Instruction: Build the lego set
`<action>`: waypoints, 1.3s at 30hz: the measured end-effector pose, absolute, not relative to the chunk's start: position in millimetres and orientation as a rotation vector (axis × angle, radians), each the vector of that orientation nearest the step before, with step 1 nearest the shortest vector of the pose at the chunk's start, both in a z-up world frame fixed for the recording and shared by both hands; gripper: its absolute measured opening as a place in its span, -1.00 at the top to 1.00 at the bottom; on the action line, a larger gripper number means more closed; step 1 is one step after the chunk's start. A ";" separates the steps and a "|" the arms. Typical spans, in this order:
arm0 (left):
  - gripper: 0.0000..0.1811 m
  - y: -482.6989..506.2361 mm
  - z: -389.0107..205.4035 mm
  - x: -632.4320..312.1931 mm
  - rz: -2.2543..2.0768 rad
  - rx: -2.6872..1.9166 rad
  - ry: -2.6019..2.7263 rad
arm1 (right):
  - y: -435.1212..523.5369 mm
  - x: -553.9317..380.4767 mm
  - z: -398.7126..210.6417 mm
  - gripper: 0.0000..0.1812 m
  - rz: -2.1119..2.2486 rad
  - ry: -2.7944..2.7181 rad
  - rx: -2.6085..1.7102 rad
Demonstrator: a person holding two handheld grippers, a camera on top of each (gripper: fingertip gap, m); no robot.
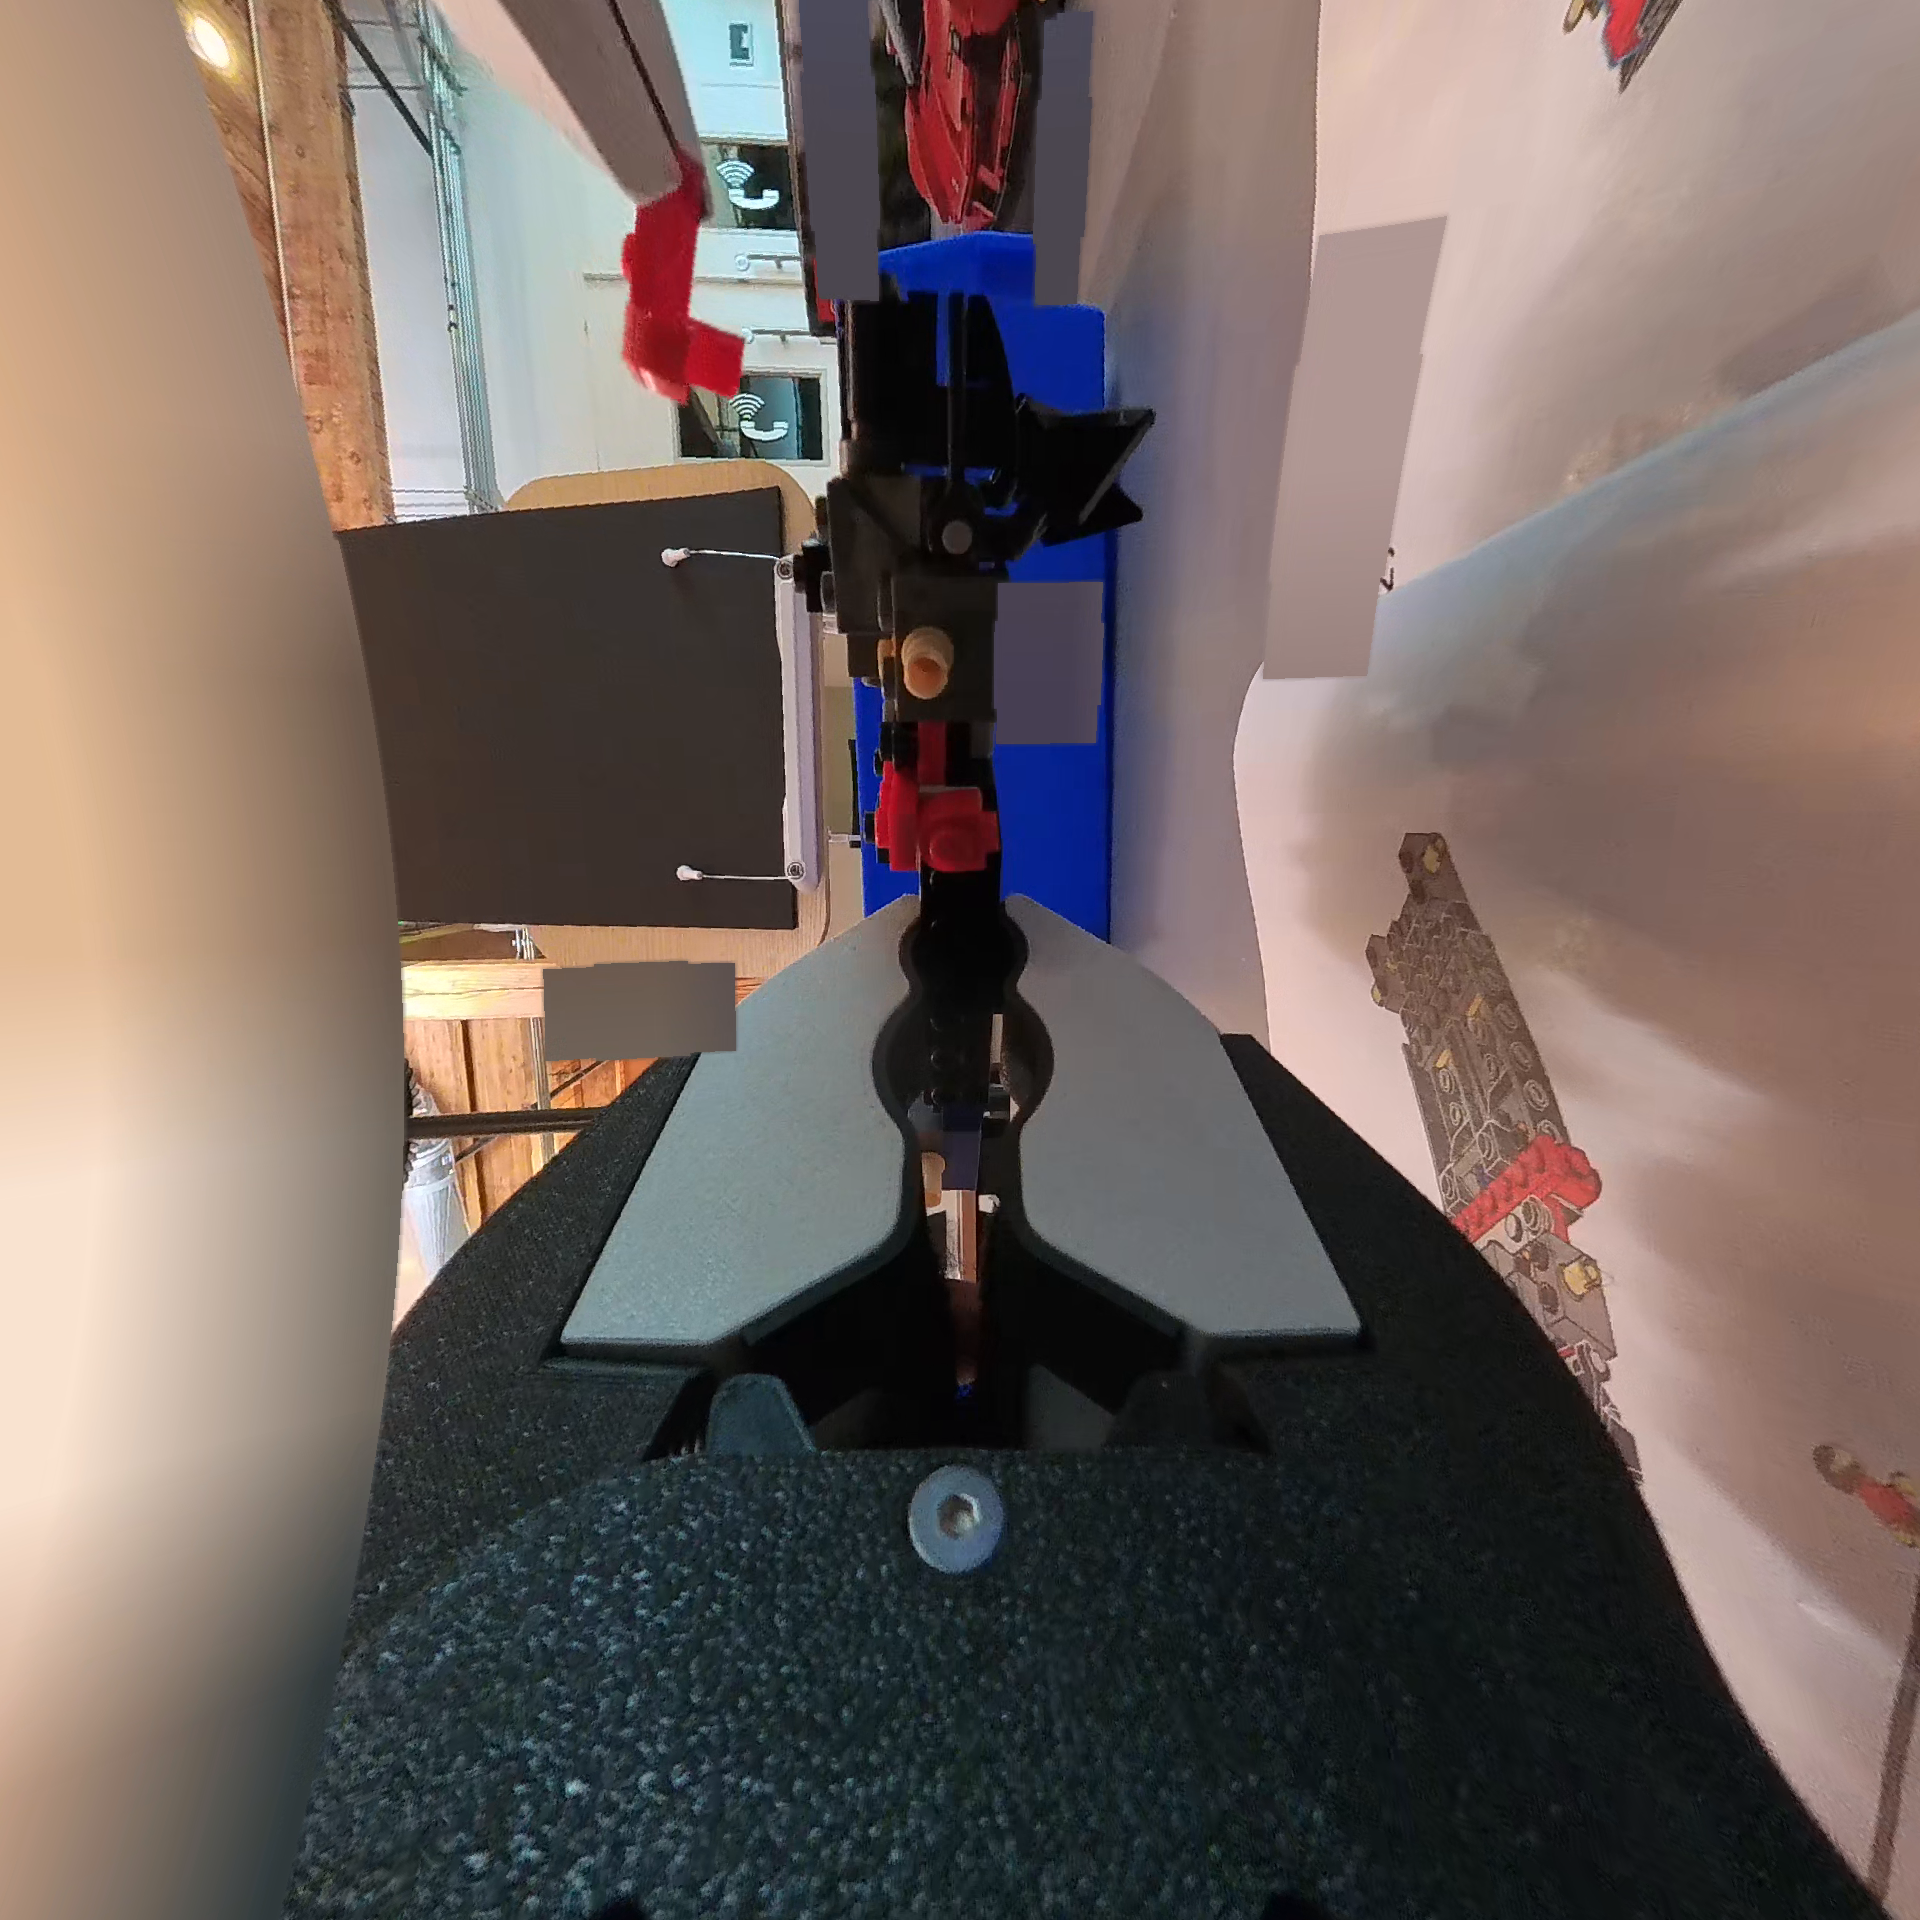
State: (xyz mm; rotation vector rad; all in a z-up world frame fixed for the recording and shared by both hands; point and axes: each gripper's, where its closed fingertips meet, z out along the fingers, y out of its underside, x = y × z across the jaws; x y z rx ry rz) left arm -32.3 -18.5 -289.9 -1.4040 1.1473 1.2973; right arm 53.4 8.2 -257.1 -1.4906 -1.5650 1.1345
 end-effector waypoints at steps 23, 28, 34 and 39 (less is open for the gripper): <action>0.91 -18.3 -290.2 -33.3 1.300 -1.408 1.146 | -10.0 49.5 -272.1 0.82 0.971 -1.807 -1.600; 0.91 -18.3 -290.6 -33.3 1.301 -1.409 1.148 | -10.7 48.8 -273.9 0.82 0.967 -1.803 -1.615; 0.91 -18.1 -291.0 -33.7 1.304 -1.412 1.148 | -9.5 48.9 -276.8 0.82 0.918 -1.806 -1.636; 0.91 -18.2 -290.4 -33.2 1.314 -1.404 1.152 | -9.0 50.1 -274.3 0.82 0.894 -1.793 -1.642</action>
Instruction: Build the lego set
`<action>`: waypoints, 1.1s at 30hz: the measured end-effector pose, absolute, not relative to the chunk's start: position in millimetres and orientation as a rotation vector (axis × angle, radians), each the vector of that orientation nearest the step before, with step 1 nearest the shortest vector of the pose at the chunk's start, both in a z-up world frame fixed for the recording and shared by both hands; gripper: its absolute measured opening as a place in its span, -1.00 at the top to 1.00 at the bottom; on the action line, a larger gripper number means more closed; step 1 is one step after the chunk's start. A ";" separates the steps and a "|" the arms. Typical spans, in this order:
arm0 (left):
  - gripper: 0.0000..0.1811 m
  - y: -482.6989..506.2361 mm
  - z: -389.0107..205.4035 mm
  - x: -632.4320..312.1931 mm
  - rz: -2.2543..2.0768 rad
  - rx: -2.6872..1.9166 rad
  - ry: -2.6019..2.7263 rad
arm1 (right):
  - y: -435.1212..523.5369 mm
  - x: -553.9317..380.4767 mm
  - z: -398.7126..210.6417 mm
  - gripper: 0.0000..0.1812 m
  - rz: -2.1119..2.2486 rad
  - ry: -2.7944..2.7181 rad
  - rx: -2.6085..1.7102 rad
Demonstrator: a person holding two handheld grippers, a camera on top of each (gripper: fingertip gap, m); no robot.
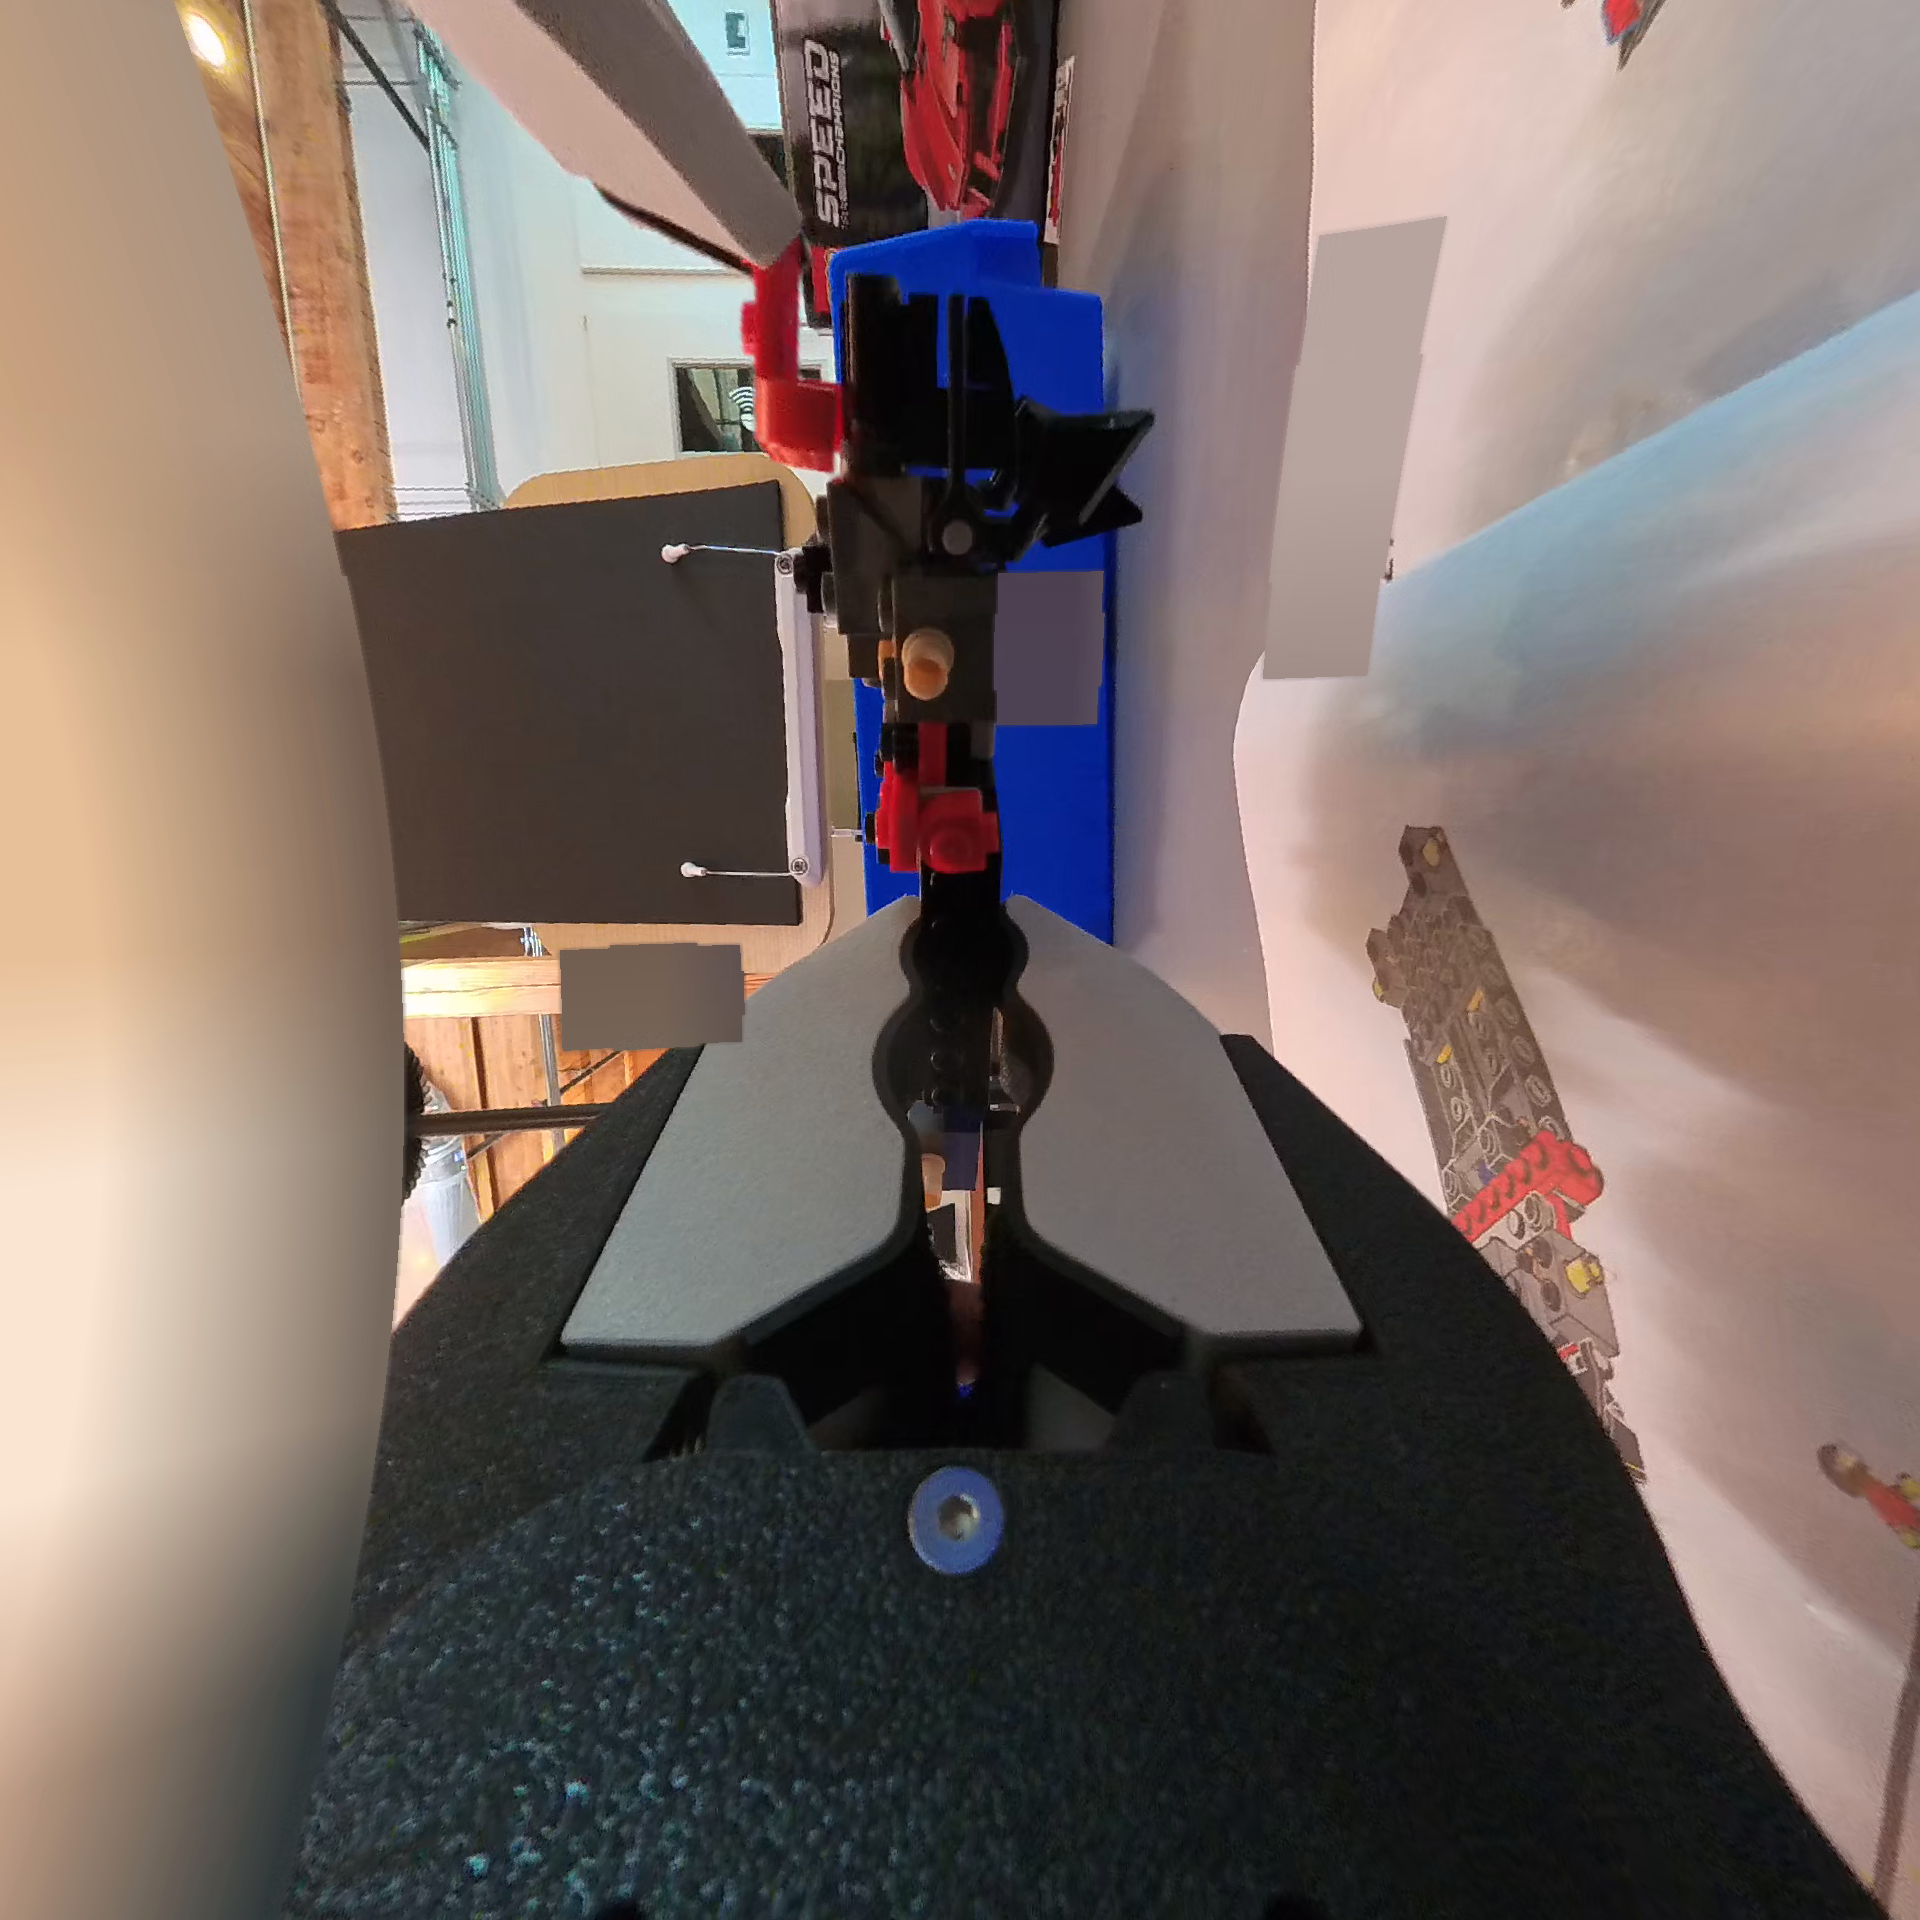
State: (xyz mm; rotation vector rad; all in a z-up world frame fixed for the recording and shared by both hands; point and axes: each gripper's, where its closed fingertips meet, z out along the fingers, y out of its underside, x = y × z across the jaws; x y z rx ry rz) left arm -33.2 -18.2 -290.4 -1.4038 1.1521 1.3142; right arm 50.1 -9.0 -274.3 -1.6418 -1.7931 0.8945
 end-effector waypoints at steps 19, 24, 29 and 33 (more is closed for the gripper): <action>0.91 -18.4 -290.1 -32.2 1.320 -1.397 1.158 | -10.1 50.1 -281.9 0.82 0.878 -1.828 -1.678; 0.91 -18.5 -290.1 -31.6 1.316 -1.396 1.158 | -10.1 49.4 -280.7 0.78 0.882 -1.822 -1.669; 0.91 -18.8 -289.7 -32.2 1.308 -1.401 1.150 | -10.3 48.5 -280.5 0.77 0.889 -1.819 -1.664; 0.91 -18.8 -289.8 -32.8 1.297 -1.408 1.142 | -11.7 47.9 -276.1 0.73 0.920 -1.808 -1.643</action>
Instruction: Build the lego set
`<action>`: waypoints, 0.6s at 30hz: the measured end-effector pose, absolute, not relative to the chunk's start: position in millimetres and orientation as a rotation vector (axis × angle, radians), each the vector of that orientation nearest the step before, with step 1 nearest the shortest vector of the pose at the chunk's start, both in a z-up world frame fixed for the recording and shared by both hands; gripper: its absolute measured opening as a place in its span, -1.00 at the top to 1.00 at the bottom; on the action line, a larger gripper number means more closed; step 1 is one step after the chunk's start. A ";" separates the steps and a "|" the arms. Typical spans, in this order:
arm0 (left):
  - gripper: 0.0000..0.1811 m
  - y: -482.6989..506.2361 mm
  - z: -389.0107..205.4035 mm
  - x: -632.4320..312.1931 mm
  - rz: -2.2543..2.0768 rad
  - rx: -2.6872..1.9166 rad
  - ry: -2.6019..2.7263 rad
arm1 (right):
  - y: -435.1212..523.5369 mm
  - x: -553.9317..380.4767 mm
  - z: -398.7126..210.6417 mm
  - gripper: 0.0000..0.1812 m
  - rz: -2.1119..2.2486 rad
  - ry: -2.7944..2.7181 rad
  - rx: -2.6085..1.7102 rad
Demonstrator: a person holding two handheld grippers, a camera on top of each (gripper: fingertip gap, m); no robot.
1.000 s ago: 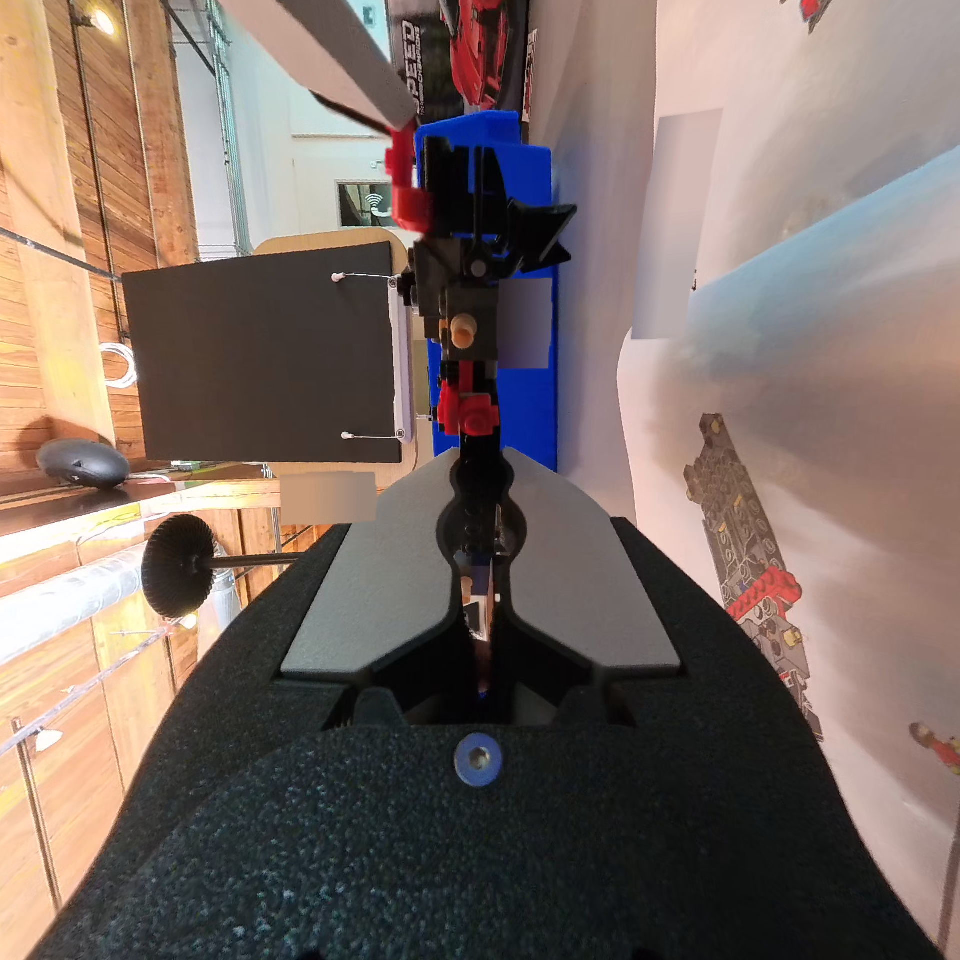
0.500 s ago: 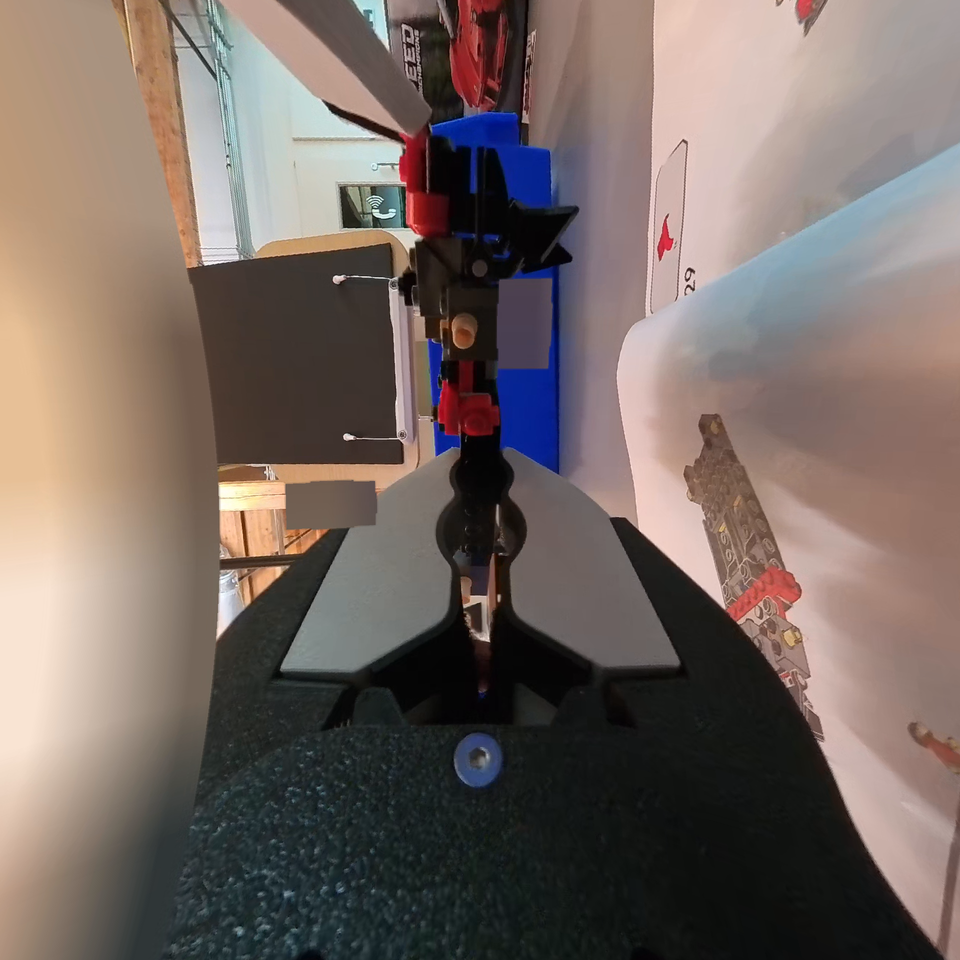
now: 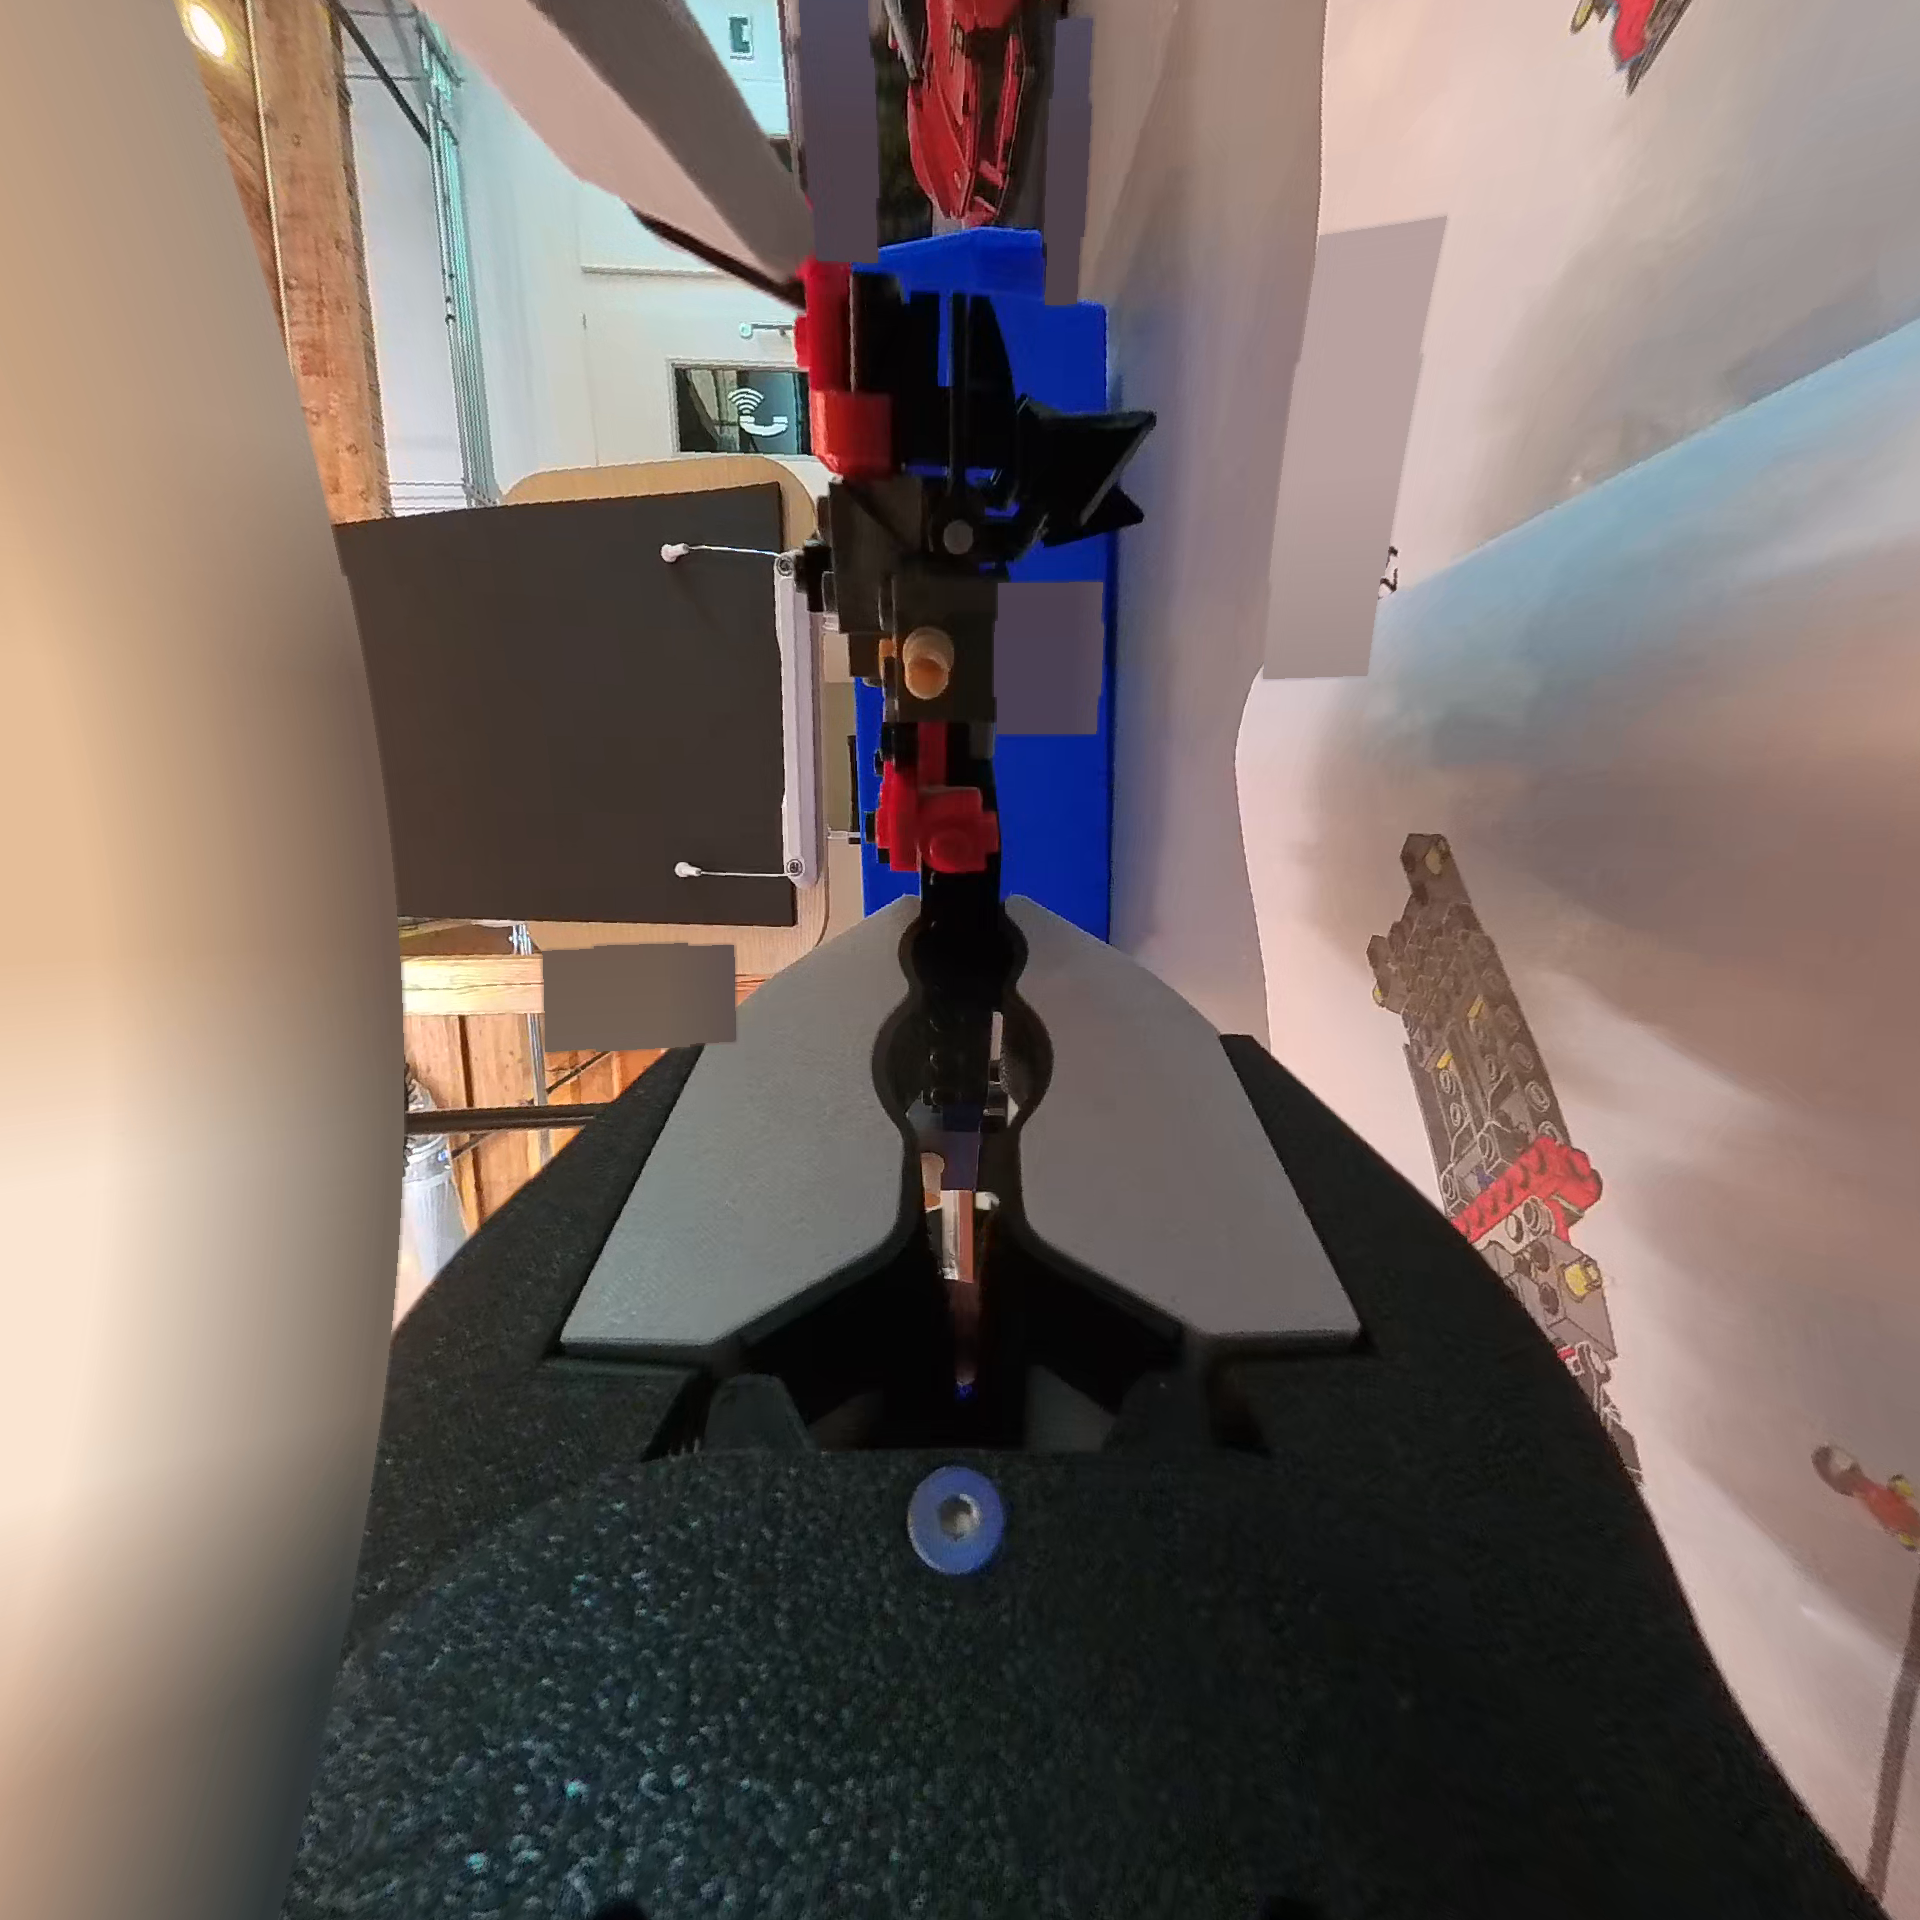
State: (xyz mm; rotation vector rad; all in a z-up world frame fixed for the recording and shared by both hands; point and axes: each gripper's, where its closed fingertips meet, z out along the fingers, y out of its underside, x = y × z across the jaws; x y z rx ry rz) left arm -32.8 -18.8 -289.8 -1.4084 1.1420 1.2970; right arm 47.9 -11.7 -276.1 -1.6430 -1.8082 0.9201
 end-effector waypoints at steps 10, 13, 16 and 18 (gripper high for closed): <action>0.91 -18.9 -287.6 -32.1 1.201 -1.429 1.107 | -12.5 72.5 -242.6 0.56 1.049 -1.800 -1.096; 0.91 -18.7 -282.4 -31.2 1.175 -1.419 1.091 | -5.8 81.3 -246.0 0.57 1.029 -1.769 -1.034; 0.91 -18.4 -277.3 -29.7 1.127 -1.404 1.090 | -4.0 85.7 -246.1 0.62 1.120 -1.689 -0.998; 0.91 -18.3 -271.2 -30.5 1.114 -1.388 1.085 | -3.3 87.5 -247.2 0.63 1.173 -1.640 -0.985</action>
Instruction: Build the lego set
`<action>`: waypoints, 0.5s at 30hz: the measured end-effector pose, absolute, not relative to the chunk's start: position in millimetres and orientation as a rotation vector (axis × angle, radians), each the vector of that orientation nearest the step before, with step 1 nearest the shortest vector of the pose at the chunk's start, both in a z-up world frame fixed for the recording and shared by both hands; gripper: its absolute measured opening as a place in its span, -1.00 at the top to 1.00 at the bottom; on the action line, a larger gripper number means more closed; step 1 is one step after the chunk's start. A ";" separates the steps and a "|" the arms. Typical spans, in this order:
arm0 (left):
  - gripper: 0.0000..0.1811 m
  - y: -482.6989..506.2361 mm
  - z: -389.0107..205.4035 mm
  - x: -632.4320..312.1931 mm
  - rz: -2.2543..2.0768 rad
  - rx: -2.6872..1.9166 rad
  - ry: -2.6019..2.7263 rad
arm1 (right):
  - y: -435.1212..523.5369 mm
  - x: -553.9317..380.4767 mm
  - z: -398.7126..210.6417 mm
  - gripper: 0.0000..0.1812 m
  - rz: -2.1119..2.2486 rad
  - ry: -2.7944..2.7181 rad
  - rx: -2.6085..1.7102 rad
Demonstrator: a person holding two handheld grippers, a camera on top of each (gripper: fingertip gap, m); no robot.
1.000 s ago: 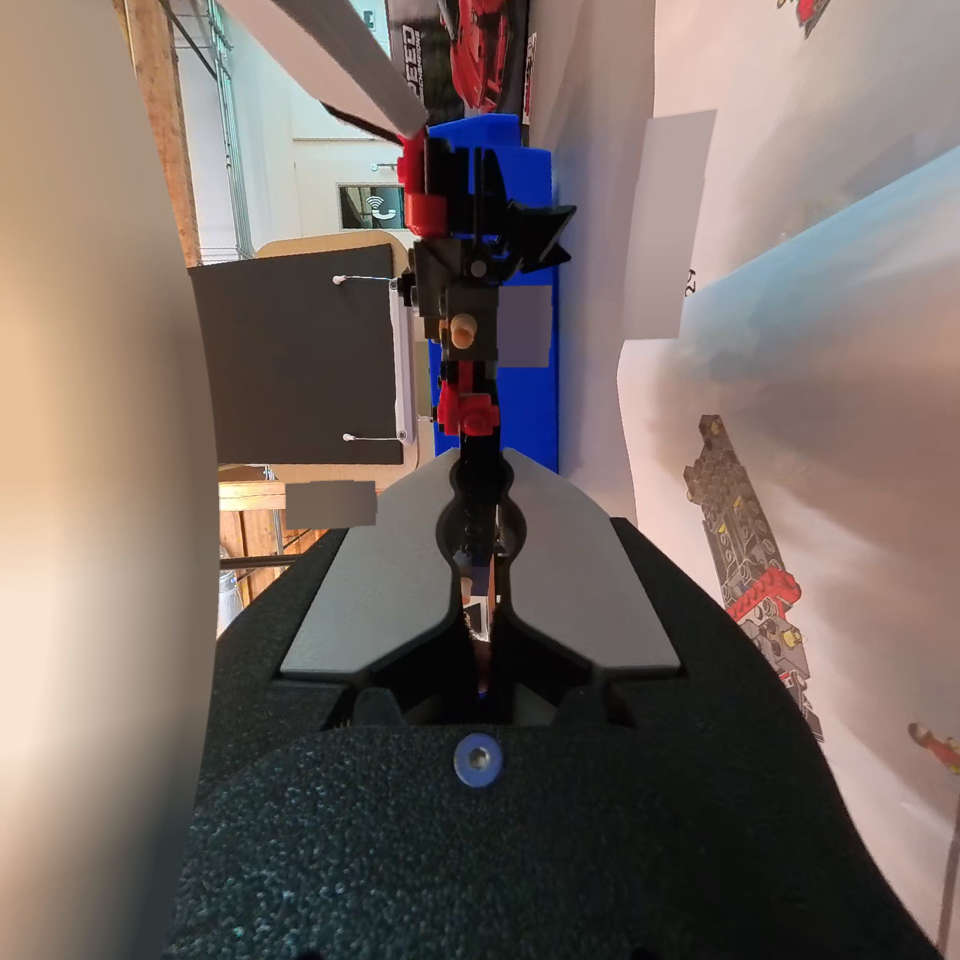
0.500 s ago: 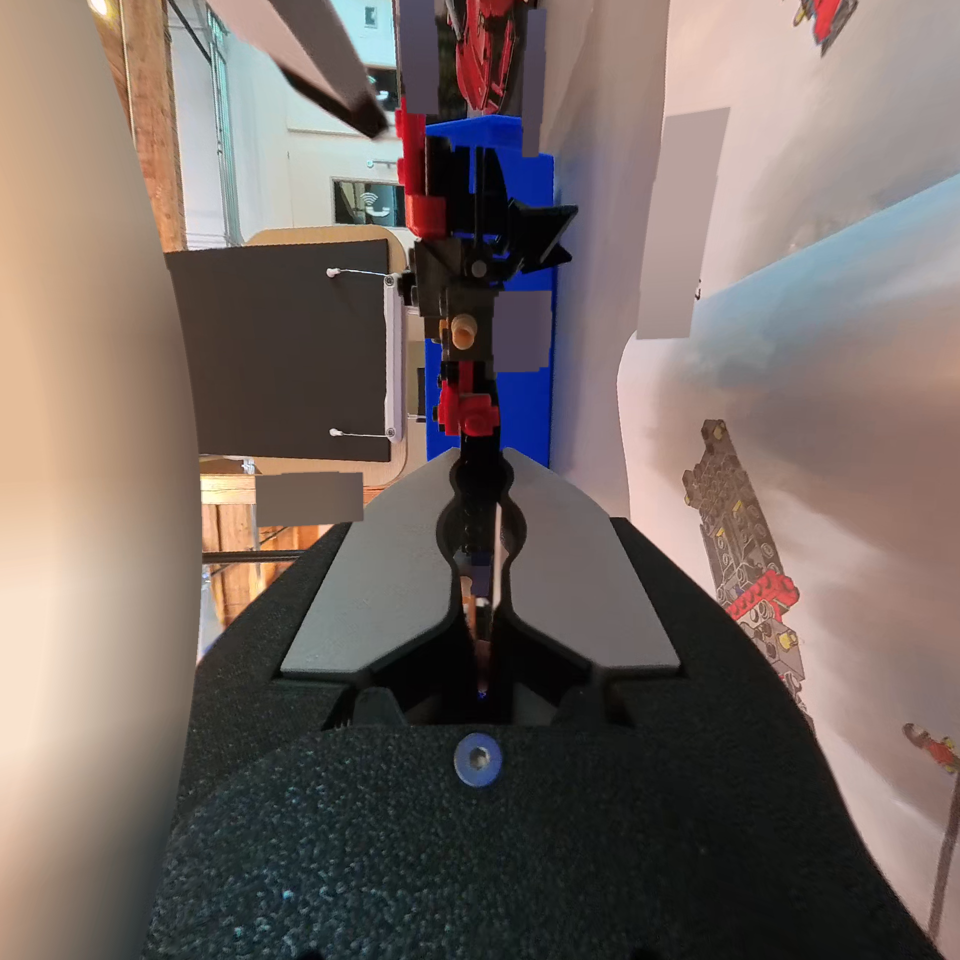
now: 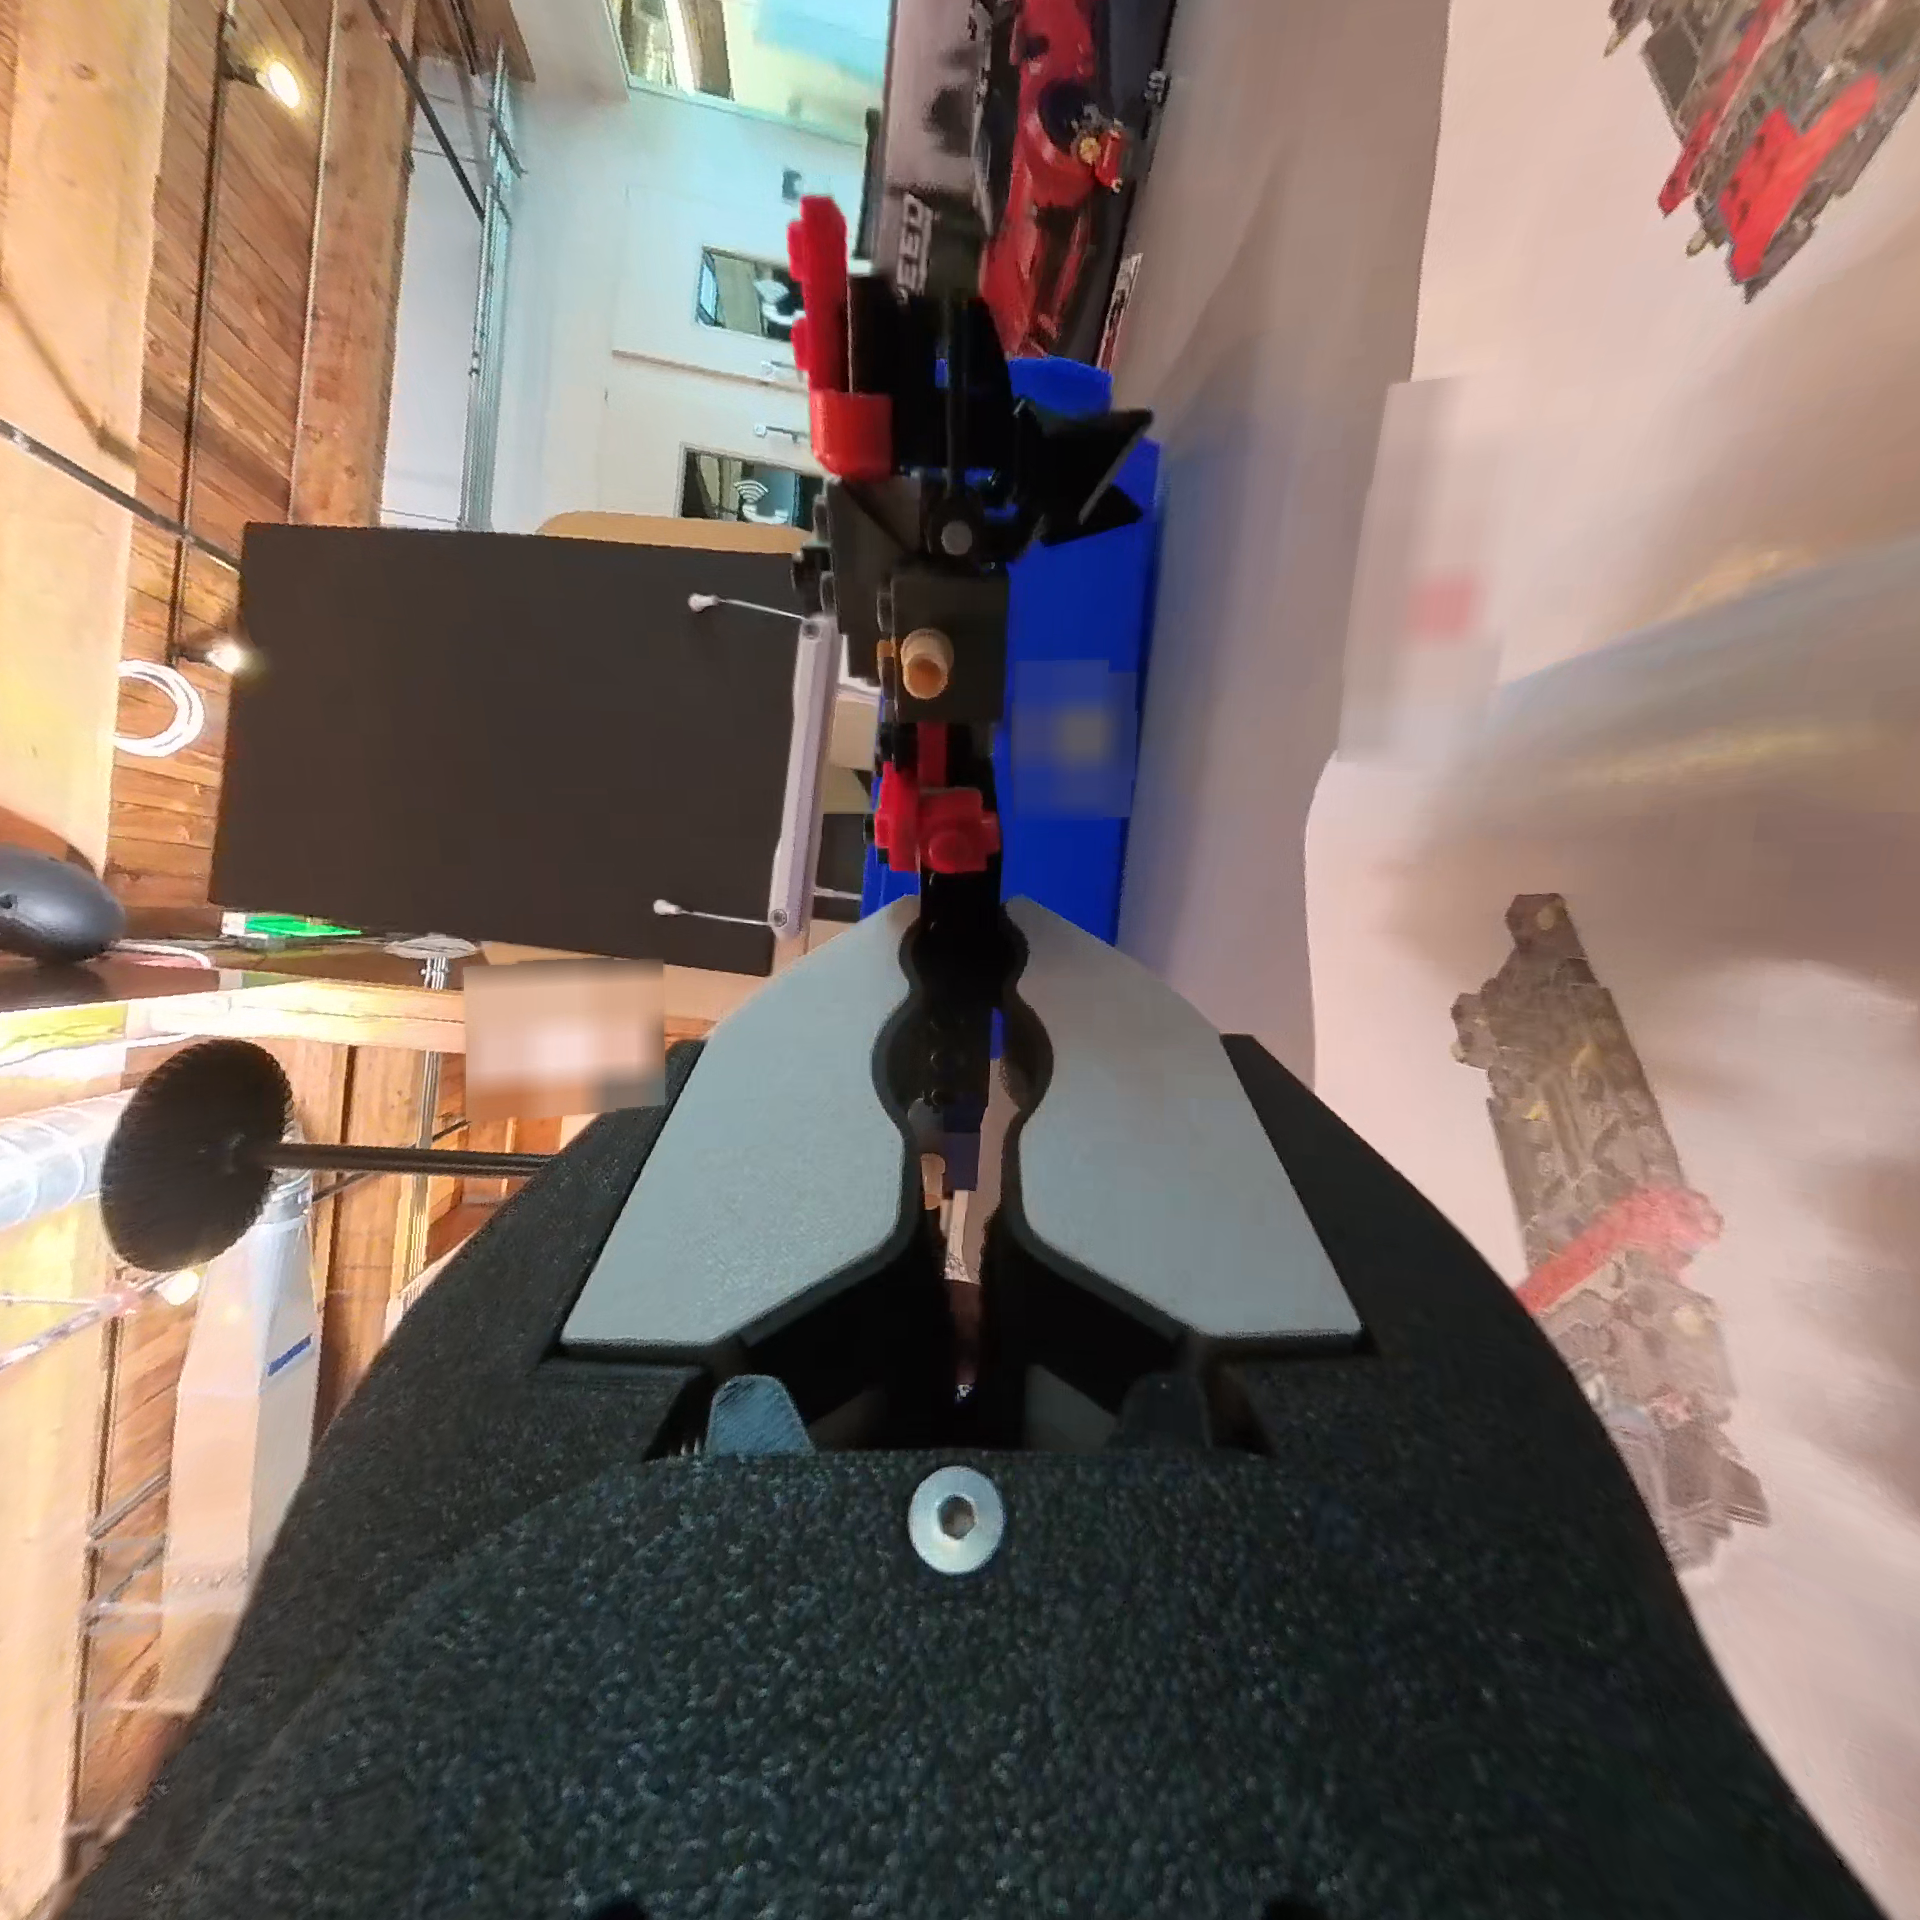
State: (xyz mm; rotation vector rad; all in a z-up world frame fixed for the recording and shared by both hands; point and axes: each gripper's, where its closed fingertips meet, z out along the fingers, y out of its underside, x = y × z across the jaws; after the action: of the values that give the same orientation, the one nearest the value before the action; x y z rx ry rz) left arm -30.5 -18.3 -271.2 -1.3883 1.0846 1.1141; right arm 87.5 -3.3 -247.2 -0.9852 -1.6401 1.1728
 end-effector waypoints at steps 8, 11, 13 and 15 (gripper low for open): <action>0.91 -17.3 -258.5 -38.1 1.126 -1.375 1.051 | -9.6 92.4 -255.3 0.65 1.235 -1.583 -0.932; 0.91 -16.8 -263.5 -36.8 1.143 -1.373 1.058 | -6.0 94.1 -259.3 0.67 1.246 -1.567 -0.950; 0.91 -16.4 -267.8 -35.5 1.136 -1.377 1.064 | -1.6 94.9 -260.0 0.72 1.258 -1.540 -0.965; 0.91 -16.3 -270.5 -34.9 1.132 -1.379 1.067 | 2.7 95.2 -260.5 0.78 1.261 -1.521 -0.982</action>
State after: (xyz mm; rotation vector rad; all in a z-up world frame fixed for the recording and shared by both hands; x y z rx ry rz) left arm -34.9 -16.3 -270.5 -1.3795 1.0675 1.1319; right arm 95.2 2.7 -260.5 -0.9819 -1.5213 1.2614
